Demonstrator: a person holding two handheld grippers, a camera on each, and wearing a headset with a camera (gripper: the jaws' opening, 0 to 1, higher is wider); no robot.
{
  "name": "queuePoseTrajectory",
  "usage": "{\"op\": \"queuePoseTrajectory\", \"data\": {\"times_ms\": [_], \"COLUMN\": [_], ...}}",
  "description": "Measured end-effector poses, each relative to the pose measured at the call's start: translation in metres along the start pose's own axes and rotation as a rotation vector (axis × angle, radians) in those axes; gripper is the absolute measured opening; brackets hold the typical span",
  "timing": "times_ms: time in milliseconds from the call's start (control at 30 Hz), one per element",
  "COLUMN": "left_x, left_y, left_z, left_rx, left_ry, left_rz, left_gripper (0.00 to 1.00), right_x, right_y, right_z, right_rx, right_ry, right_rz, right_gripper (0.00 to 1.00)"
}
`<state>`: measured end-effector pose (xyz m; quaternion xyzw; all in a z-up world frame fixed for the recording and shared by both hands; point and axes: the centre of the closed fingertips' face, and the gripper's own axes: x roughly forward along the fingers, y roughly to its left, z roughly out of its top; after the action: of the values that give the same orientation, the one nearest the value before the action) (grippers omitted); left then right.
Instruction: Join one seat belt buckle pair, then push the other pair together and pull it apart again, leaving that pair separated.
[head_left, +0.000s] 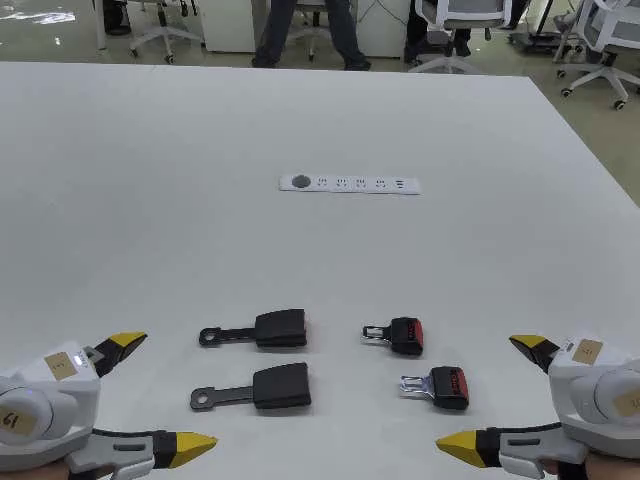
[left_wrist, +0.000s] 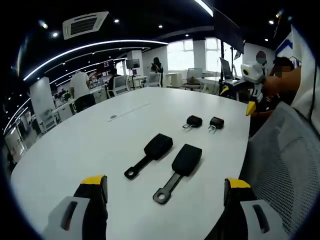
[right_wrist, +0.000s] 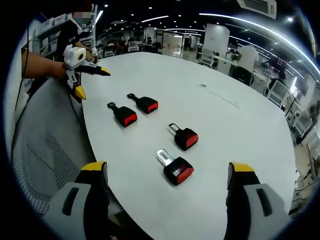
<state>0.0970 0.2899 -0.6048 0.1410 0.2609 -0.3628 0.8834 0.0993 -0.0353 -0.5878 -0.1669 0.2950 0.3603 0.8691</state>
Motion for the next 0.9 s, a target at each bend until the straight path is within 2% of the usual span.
{"op": "queuePoseTrajectory", "data": {"times_ms": [67, 133, 233, 333, 500, 600, 767, 900], "left_x": [-0.0003, -0.0033, -0.0035, -0.0036, -0.0032, -0.0035, -0.0039, -0.0048], "left_y": [-0.0007, 0.0044, 0.0031, 0.0067, 0.0021, 0.0015, 0.0024, 0.0091], "left_z": [0.0013, 0.0035, 0.0029, -0.0032, -0.0052, -0.0013, -0.0025, -0.0017], "left_rx": [-0.008, 0.007, -0.013, 0.043, 0.049, 0.024, 0.034, 0.010], "left_ry": [-0.004, 0.001, -0.006, 0.032, 0.042, 0.028, 0.039, 0.028], "left_rz": [-0.003, 0.026, 0.016, 0.026, 0.001, 0.002, 0.010, 0.032], "left_gripper": [0.96, 0.97, 0.93, 0.93, 0.93, 0.94, 0.96, 0.99], "right_x": [-0.0003, -0.0011, -0.0019, -0.0014, 0.0002, 0.0005, 0.0006, 0.0002], "right_y": [-0.0013, -0.0013, -0.0005, -0.0004, -0.0009, -0.0017, -0.0017, -0.0016], "right_z": [-0.0002, -0.0003, 0.0004, -0.0023, -0.0011, 0.0003, 0.0012, 0.0013], "right_rx": [0.000, -0.007, -0.008, -0.019, -0.037, -0.034, -0.033, -0.032], "right_ry": [0.000, 0.002, 0.002, 0.020, 0.018, 0.014, 0.011, 0.012], "right_rz": [-0.004, -0.001, 0.006, 0.012, 0.017, 0.015, 0.015, 0.014], "right_gripper": [0.99, 0.98, 0.96, 0.93, 0.92, 0.92, 0.93, 0.94]}}
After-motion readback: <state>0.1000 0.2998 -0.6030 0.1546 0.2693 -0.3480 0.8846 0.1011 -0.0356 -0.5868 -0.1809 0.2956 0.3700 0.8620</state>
